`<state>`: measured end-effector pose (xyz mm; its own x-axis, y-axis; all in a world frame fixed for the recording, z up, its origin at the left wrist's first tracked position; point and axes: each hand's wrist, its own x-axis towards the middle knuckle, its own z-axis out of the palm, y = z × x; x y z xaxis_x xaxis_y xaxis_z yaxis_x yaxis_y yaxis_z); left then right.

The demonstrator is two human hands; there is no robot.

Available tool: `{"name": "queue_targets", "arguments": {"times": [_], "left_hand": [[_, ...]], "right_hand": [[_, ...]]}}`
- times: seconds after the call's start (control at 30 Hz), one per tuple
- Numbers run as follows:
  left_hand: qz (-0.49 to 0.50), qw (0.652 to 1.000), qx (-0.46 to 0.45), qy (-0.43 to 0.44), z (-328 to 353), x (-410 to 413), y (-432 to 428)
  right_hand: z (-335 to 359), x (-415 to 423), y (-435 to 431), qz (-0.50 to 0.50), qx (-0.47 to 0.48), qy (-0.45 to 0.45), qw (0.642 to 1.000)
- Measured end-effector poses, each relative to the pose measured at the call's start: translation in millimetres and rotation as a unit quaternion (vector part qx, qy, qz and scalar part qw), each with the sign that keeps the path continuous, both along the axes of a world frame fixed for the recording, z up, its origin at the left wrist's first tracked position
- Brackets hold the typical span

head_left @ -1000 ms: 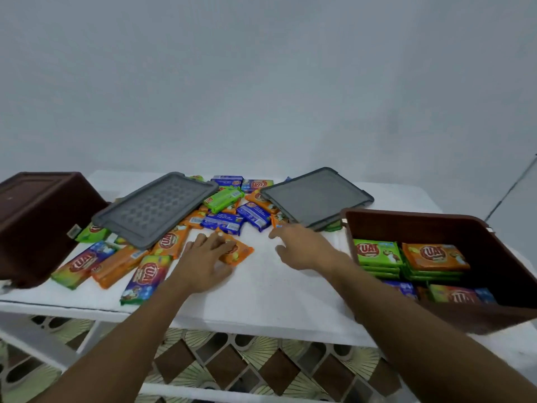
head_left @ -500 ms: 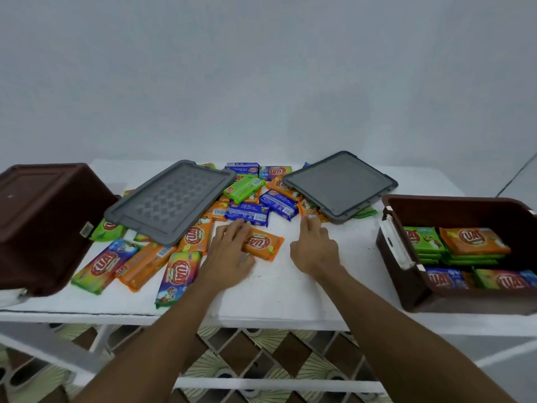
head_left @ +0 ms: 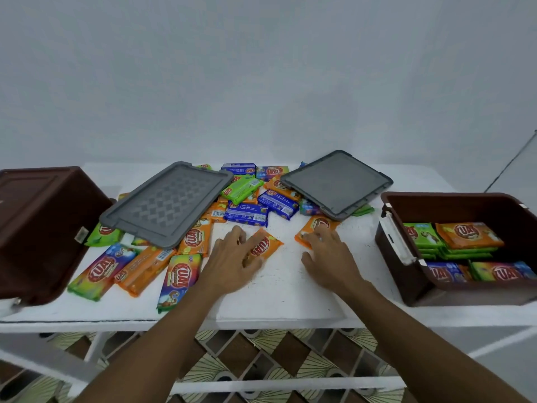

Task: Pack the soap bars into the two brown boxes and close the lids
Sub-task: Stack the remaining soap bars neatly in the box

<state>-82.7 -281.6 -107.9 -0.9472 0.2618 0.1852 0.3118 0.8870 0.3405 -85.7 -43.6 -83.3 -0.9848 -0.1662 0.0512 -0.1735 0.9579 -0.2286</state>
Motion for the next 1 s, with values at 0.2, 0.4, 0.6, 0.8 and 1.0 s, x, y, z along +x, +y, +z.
{"name": "queue_targets", "arguments": {"times": [0.2,0.4,0.6,0.8,1.0], "left_hand": [[-0.051,0.995,0.048,-0.073,15.1,-4.6,4.3],[-0.094,0.982,-0.018,-0.160,37.3,-12.3,7.0],[-0.153,0.959,-0.165,-0.174,49.0,-21.5,3.7],[-0.125,0.971,-0.143,-0.147,40.5,-22.6,12.9],[-0.066,0.984,-0.031,-0.161,47.6,-19.4,35.6]], "right_hand": [[8.1,16.7,19.6,0.014,-0.096,-0.005,0.995],[6.3,14.3,18.4,-0.060,-0.065,-0.024,0.996],[23.3,-2.6,1.1,-0.077,-0.045,-0.107,0.990],[60.1,-10.5,6.4,0.006,0.053,-0.118,0.992],[112.3,0.0,33.6,0.114,0.125,-0.095,0.981]]}}
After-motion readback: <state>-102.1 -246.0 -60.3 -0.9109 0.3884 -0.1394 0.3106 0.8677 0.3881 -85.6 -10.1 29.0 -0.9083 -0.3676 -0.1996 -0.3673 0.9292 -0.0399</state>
